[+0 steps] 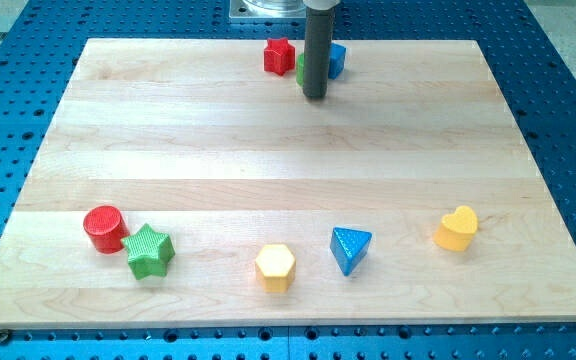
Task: Move the cube diagonally to the green circle
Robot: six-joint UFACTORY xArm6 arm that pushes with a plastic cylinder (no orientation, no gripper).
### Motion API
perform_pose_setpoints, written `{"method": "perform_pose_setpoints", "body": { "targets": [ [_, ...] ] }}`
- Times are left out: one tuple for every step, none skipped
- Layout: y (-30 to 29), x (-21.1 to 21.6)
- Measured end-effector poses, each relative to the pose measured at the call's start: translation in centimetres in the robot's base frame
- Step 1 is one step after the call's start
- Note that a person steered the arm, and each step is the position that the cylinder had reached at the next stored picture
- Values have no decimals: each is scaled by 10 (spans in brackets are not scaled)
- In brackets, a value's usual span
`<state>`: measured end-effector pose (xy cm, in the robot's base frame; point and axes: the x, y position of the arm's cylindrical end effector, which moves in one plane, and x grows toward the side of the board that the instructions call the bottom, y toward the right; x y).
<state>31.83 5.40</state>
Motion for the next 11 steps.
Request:
{"method": "perform_pose_setpoints", "body": {
  "targets": [
    [48,-33],
    [45,-103],
    [19,-105],
    [-9,-96],
    [32,-24],
    [90,12],
    [97,52],
    [86,-11],
    [44,31],
    [43,121],
    [82,90]
  ]
}}
